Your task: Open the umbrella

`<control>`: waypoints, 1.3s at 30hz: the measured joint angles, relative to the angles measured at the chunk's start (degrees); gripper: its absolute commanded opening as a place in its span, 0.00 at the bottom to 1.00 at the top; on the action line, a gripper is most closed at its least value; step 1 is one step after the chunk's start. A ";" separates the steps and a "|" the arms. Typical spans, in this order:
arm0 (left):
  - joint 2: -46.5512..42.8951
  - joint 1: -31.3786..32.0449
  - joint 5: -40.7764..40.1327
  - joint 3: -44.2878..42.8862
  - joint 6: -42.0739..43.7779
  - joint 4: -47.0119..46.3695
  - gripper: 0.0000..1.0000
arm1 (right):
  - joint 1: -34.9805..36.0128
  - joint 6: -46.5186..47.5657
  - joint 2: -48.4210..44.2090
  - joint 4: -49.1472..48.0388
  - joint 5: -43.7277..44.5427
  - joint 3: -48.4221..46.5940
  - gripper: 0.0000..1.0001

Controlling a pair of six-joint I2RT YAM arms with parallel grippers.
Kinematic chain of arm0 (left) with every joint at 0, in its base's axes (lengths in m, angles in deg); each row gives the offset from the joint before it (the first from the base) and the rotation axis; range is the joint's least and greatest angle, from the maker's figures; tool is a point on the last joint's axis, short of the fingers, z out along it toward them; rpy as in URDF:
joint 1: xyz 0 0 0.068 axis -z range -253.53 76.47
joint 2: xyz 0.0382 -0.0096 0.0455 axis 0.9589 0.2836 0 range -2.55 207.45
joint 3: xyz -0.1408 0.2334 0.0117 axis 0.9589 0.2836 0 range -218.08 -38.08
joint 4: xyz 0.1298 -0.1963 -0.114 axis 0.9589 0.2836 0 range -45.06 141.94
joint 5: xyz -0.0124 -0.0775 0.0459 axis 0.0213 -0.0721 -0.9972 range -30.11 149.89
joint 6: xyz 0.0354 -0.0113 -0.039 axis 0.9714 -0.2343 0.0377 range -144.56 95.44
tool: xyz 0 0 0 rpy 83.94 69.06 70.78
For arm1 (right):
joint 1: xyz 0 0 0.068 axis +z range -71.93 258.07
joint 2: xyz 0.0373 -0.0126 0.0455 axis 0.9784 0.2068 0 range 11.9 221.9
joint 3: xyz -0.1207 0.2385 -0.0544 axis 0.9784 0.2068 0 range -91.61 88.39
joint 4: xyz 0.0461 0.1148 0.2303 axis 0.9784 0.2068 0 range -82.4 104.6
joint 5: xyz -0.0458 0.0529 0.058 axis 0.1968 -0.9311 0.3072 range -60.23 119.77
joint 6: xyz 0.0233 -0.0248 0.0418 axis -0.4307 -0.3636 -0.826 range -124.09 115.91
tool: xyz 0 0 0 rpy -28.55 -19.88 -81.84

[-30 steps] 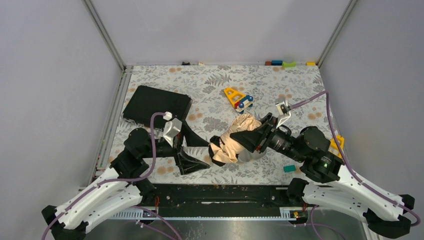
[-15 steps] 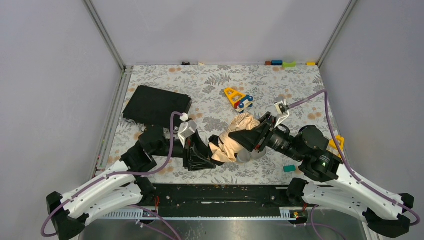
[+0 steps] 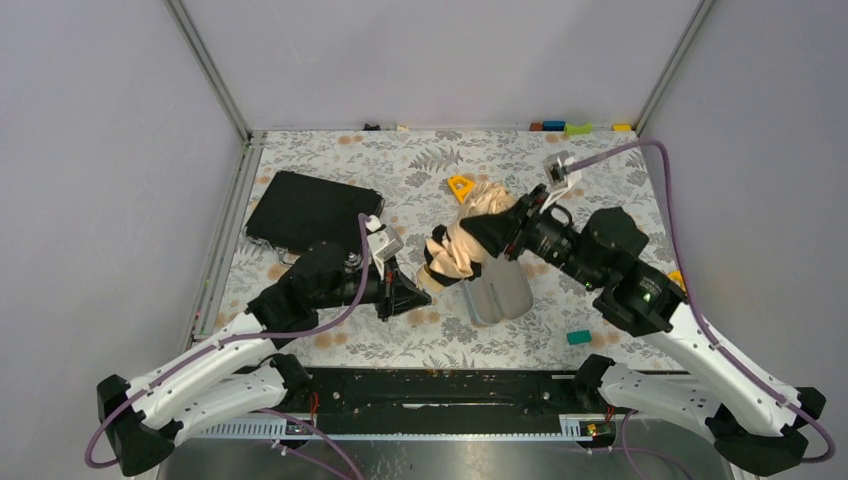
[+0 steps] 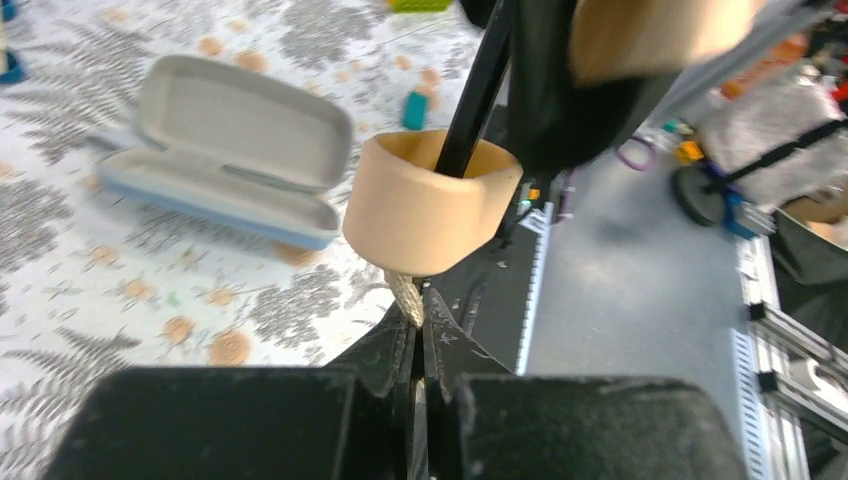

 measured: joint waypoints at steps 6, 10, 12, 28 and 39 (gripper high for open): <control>5.40 -0.57 -10.08 -4.26 2.49 7.45 0.00 | -8.85 0.96 5.86 7.72 -2.73 -11.23 0.00; 6.82 -1.36 -16.87 -5.11 3.02 13.62 0.30 | -11.02 2.51 6.93 9.68 -2.27 -15.54 0.00; 6.36 -1.38 -19.10 -5.31 4.33 16.24 0.68 | -11.15 2.84 6.64 9.55 -1.60 -16.04 0.00; -5.01 -0.85 -26.38 -10.47 11.47 10.21 0.98 | -11.67 0.55 8.44 5.62 1.29 -9.25 0.00; 8.46 1.44 -21.31 -10.16 17.46 0.59 0.68 | -11.72 -1.53 8.39 5.18 -0.55 -7.61 0.00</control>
